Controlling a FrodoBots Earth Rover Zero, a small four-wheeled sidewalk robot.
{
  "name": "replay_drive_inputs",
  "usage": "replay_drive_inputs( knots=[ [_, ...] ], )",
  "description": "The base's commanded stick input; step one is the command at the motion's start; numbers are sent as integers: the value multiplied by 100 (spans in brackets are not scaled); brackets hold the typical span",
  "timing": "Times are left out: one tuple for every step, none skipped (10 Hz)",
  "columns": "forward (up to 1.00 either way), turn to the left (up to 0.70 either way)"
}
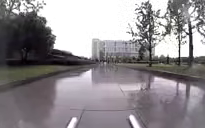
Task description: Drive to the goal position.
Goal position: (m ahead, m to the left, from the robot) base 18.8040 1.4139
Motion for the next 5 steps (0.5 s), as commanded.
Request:
replay_drive_inputs(
  knots=[
    [70, 14],
    [70, 14],
    [70, 14],
    [70, 14],
    [70, 14]
  ],
)
